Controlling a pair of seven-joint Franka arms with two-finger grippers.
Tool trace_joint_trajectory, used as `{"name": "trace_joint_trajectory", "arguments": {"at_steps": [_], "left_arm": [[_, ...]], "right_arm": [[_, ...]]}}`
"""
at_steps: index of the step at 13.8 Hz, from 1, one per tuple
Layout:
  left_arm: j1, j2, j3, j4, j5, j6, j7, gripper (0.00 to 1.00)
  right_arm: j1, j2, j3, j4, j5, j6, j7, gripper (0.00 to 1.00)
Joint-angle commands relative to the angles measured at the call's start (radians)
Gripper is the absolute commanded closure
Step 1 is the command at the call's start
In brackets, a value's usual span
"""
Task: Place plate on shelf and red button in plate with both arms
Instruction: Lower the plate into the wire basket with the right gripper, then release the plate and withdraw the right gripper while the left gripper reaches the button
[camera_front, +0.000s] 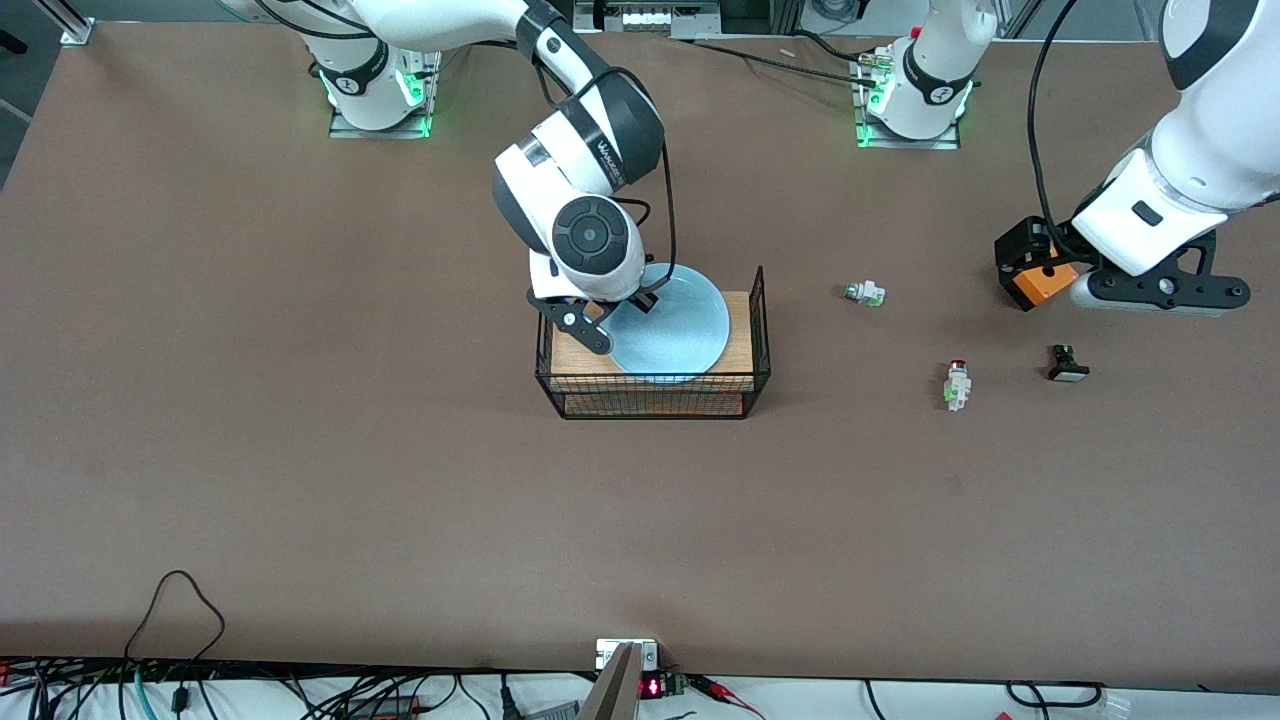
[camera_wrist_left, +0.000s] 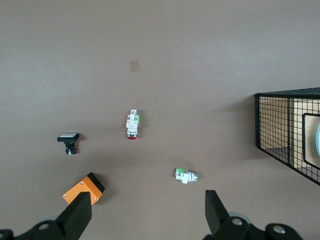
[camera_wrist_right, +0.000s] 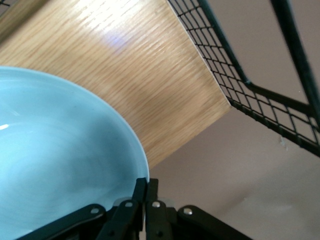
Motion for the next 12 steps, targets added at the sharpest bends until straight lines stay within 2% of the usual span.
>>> {"name": "trace_joint_trajectory", "arguments": {"at_steps": [1,3,7,10,12], "left_arm": [[0.002,0.006,-0.002,0.023,0.0,-0.022,0.005,0.0],[0.002,0.006,-0.002,0.023,0.0,-0.021,0.005,0.0],[0.0,0.006,-0.007,0.023,0.0,-0.022,0.004,0.0],[0.0,0.006,-0.007,0.025,0.0,-0.022,0.004,0.0],[0.002,0.004,-0.004,0.023,0.0,-0.022,0.004,0.0]], "right_arm": [[0.005,0.0,-0.009,-0.012,-0.012,0.0,0.003,0.76],[-0.001,-0.002,-0.009,-0.012,-0.007,0.002,0.002,0.55],[-0.005,-0.014,-0.013,0.005,-0.007,0.008,0.014,0.23],[-0.027,-0.022,-0.016,0.086,0.023,0.01,0.009,0.0],[-0.06,-0.036,-0.019,0.142,0.115,0.014,0.0,0.0]]}}
